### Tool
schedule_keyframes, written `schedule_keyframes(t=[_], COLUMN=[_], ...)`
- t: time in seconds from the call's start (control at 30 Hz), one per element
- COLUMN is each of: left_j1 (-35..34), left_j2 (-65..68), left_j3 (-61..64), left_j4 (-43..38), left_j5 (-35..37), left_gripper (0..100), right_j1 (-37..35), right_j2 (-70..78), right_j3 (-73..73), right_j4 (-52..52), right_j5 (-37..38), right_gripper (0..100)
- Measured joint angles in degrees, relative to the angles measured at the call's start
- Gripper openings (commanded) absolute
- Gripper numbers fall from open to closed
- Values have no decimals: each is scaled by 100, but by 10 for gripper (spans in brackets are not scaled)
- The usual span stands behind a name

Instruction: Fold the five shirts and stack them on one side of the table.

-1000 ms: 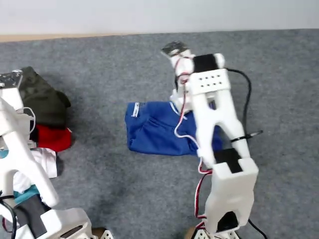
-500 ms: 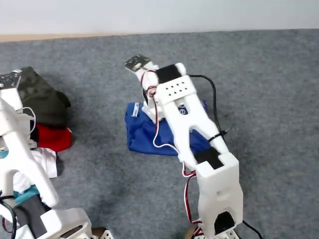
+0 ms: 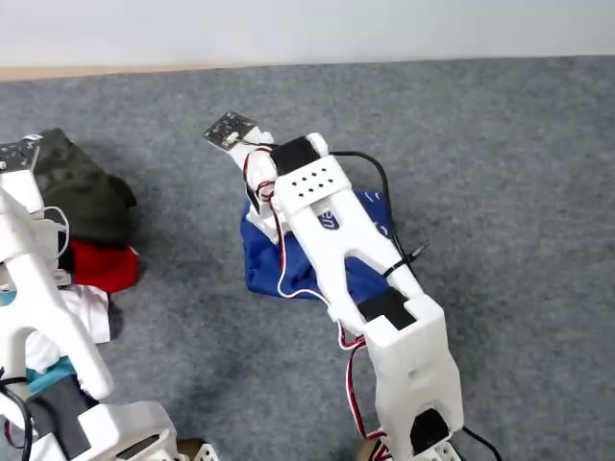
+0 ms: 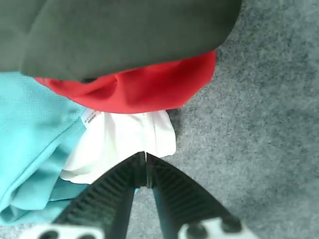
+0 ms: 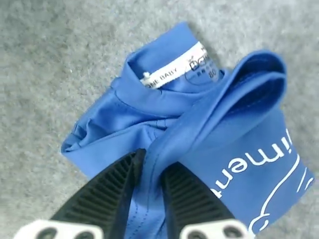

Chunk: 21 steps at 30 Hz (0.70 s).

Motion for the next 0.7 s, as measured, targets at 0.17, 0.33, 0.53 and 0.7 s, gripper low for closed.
schedule_keyframes(t=[0.17,0.33,0.53,0.7], left_j1=[0,0,0,0], left_j2=[0,0,0,0], left_j3=[0,0,0,0], left_j4=[0,0,0,0], left_j5=[0,0,0,0], left_gripper=[7,7,7,7], right_j1=[-62,-290,-519,-519], right_j2=[334,580,598,598], right_j3=[0,-255,-1275,-2251], right_j4=[-97,-18,527,1336], right_j5=[193,246,44,35], right_gripper=[75,258,278,254])
